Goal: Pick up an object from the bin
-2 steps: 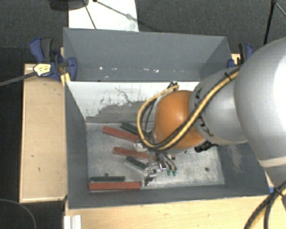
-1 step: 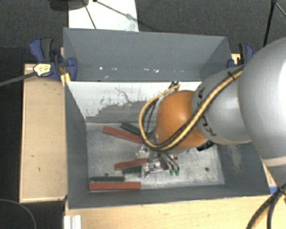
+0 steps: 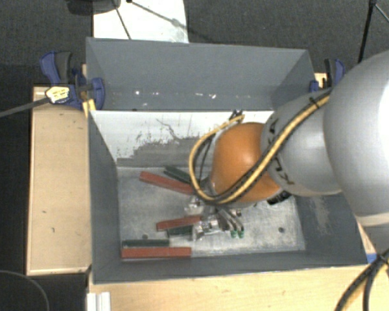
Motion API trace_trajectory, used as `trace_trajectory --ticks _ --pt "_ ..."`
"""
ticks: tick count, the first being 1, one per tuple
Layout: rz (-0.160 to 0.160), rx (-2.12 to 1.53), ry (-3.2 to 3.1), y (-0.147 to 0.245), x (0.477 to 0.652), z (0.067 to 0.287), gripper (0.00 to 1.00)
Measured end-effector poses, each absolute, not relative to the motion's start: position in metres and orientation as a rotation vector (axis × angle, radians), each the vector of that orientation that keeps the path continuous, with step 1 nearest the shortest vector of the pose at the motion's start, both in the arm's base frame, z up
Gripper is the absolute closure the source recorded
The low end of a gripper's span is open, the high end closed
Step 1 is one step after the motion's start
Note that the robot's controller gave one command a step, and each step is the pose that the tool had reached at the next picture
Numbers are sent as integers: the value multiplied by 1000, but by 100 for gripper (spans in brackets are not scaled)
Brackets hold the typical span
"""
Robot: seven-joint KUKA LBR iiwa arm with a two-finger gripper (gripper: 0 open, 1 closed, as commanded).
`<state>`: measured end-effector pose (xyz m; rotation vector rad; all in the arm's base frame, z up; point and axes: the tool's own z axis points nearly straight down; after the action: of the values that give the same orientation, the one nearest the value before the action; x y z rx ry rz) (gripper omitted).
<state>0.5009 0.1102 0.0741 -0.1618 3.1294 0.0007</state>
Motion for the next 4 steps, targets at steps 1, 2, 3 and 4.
trace_trajectory --ticks 1,2,3,4 --pt "0 -165 3130 110 501 75 100" --pt "0 -163 3135 110 500 80 100" --pt "0 -161 3137 110 500 91 100" --pt "0 -160 3139 110 499 103 100"
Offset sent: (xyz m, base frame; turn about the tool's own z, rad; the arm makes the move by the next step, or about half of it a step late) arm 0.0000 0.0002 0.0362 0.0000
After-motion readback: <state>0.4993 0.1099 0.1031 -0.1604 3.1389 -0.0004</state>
